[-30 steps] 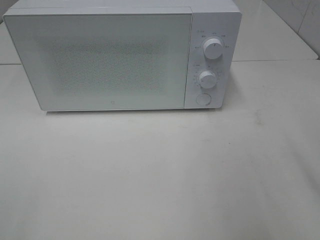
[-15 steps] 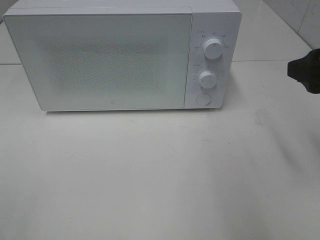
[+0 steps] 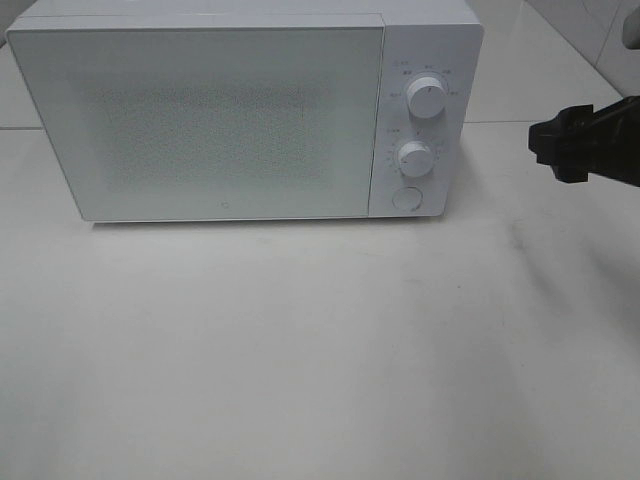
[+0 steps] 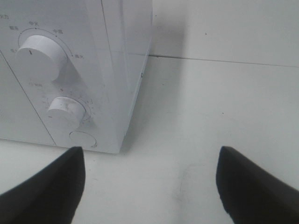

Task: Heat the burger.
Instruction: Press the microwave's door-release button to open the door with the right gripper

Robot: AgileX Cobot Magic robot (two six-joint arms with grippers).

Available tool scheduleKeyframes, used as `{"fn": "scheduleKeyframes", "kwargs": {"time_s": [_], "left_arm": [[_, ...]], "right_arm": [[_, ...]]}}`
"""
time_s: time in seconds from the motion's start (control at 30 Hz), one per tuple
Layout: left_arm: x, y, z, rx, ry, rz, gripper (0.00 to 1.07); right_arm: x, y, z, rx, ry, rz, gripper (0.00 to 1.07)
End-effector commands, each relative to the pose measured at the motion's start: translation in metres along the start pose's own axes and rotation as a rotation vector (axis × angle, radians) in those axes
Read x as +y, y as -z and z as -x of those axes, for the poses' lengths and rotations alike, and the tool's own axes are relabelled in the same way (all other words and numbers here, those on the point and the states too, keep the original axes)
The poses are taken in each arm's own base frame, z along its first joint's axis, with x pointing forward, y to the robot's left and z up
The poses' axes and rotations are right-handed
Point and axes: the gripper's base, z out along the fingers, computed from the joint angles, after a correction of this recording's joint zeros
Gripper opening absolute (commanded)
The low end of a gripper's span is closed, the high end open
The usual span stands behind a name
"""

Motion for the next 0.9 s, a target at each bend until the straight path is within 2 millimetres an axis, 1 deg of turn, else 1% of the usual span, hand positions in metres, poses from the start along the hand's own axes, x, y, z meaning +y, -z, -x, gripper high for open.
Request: {"fn": "scheduleKeyframes", "kwargs": {"time_s": [0.03,0.1,0.13,0.2,0.23,0.3,0.33,0.4,0.43,0.5,0.6,0.67,0.7,0.8,0.87,0.9], "left_arm": [[0.000,0.002,-0.002,-0.020,-0.001,-0.002,0.90],[0.000,0.002,-0.002,-0.020,-0.001,-0.002,0.90],[0.000,0.002,-0.002,-0.020,-0.001,-0.002,0.90],[0.000,0.002,-0.002,-0.020,-0.001,-0.002,0.90],[0.000,0.002,-0.002,-0.020,-0.001,-0.002,0.90],[0.000,0.002,-0.002,-0.020,-0.001,-0.002,0.90],[0.000,0.002,-0.002,-0.020,-0.001,-0.002,0.90],[0.000,0.002,-0.002,-0.020,-0.001,-0.002,0.90],[0.000,0.002,-0.002,-0.020,-0.001,-0.002,0.90],[0.000,0.002,-0.002,-0.020,-0.001,-0.002,0.90],[0.000,0.002,-0.002,-0.020,-0.001,-0.002,0.90],[0.000,0.002,-0.002,-0.020,-0.001,-0.002,0.90],[0.000,0.002,-0.002,-0.020,-0.001,-0.002,0.90],[0.000,0.002,-0.002,-0.020,-0.001,-0.002,0.90],[0.000,0.002,-0.002,-0.020,-0.001,-0.002,0.90],[0.000,0.002,-0.002,-0.020,-0.001,-0.002,0.90]], "right_arm": [[-0.001,-0.006,-0.001,-0.029,0.012,0.001,0.75],[-0.001,-0.010,-0.008,-0.068,0.016,0.008,0.75],[-0.001,-0.010,-0.008,-0.068,0.016,0.008,0.75],[-0.002,-0.012,-0.018,-0.120,0.012,0.015,0.75],[-0.002,-0.012,-0.018,-0.120,0.012,0.015,0.75],[-0.002,-0.012,-0.029,-0.157,0.010,0.018,0.75],[-0.002,-0.012,-0.029,-0.157,0.010,0.018,0.75],[-0.006,-0.009,-0.041,-0.177,0.008,-0.014,0.75],[-0.006,-0.009,-0.041,-0.177,0.008,-0.014,0.75],[-0.009,-0.005,-0.048,-0.201,0.016,-0.046,0.75],[-0.010,-0.004,-0.050,-0.208,0.016,-0.054,0.75],[-0.006,0.000,-0.055,-0.229,0.024,-0.072,0.75],[-0.002,0.002,-0.058,-0.227,0.033,-0.080,0.75],[0.002,0.003,-0.060,-0.223,0.035,-0.080,0.75],[0.010,0.004,-0.061,-0.227,0.046,-0.086,0.75],[0.010,0.004,-0.061,-0.227,0.046,-0.086,0.75]]}}
